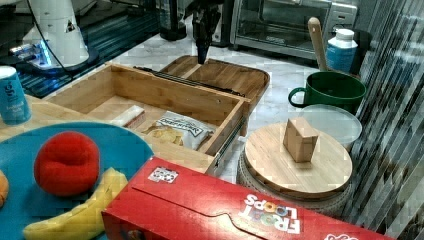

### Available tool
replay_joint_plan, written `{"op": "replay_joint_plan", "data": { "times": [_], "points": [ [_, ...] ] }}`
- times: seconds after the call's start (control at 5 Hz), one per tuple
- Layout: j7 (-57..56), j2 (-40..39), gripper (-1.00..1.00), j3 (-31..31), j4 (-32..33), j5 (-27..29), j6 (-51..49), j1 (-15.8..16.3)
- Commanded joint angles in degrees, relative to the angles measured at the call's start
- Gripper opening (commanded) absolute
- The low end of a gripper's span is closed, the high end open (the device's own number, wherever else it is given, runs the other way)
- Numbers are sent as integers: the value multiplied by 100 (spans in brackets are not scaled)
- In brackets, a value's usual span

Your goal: Close the drawer.

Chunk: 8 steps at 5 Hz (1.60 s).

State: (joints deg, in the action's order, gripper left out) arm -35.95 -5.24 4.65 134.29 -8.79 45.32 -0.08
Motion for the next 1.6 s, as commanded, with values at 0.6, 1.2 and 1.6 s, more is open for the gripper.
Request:
{"op": "replay_joint_plan", "data": {
  "times": [0.6,1.2,1.6],
  "points": [
    [-1944,-404,-100,-828,-405,-478,869,-381],
    [-2828,-721,-100,-1118,-781,-298,1177,-957],
    [-3519,-984,-100,-1328,-1054,-78,1426,-1398]
  ]
}}
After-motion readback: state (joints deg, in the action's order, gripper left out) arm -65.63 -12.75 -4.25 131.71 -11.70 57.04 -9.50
